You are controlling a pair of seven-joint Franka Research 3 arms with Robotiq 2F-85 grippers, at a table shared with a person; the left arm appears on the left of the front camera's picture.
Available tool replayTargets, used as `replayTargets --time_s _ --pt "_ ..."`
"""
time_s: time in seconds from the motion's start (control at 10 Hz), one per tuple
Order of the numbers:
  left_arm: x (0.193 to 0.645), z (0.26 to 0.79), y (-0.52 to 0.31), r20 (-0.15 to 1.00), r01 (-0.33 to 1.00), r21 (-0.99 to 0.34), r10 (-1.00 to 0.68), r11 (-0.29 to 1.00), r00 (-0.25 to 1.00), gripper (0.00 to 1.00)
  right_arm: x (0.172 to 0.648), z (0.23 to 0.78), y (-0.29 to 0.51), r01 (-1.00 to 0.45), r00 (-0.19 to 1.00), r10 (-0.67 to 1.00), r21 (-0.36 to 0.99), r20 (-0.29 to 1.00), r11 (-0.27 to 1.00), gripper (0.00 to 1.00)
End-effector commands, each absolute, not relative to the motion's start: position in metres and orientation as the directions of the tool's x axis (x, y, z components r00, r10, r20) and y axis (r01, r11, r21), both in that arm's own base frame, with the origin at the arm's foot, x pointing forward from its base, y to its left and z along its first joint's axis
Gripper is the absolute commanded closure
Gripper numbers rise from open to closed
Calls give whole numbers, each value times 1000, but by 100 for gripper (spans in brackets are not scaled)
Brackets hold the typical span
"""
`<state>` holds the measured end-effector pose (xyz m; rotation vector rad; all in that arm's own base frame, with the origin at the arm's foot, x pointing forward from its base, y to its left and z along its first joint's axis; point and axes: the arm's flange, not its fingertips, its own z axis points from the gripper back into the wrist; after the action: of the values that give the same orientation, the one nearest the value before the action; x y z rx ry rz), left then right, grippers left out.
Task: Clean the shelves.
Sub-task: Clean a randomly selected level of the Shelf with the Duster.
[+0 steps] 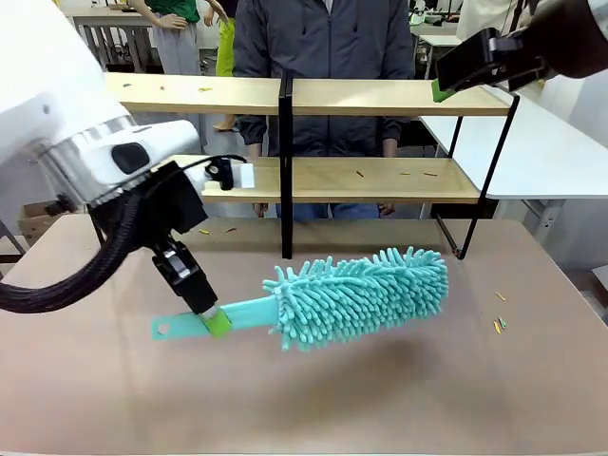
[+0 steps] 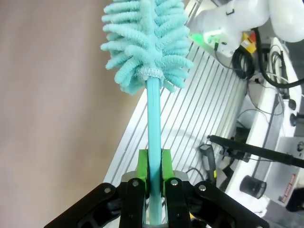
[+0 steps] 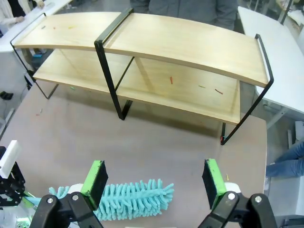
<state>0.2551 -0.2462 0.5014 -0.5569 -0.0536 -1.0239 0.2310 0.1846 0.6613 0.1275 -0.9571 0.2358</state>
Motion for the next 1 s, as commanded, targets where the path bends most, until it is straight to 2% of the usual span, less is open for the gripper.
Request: replayTargets --time_s 0.0,0.1,0.2,0.4,0.5,0.7,0.8,0.9 --pt "256 525 -221 343 875 -416 -849 247 403 87 231 661 184 -256 555 138 11 821 967 0" --pt "262 547 -183 435 885 -409 -804 224 405 87 231 661 184 -256 555 138 11 821 967 0" --pt "262 567 -135 491 853 -376 -703 363 515 87 231 661 184 -256 555 138 11 821 967 0" --pt "224 602 -26 617 802 -392 -517 451 593 87 231 661 184 -256 555 138 11 821 967 0" --pt "193 617 37 689 738 -441 -335 510 643 87 231 661 184 -256 555 138 11 821 967 0" --pt "137 627 141 803 708 -542 29 452 596 87 231 661 184 -256 555 138 11 821 967 0" --pt "117 617 179 768 619 -625 231 475 597 87 231 661 184 -256 555 138 11 821 967 0" --pt "106 600 203 713 578 -698 341 423 612 87 231 661 184 -256 555 138 11 821 967 0"
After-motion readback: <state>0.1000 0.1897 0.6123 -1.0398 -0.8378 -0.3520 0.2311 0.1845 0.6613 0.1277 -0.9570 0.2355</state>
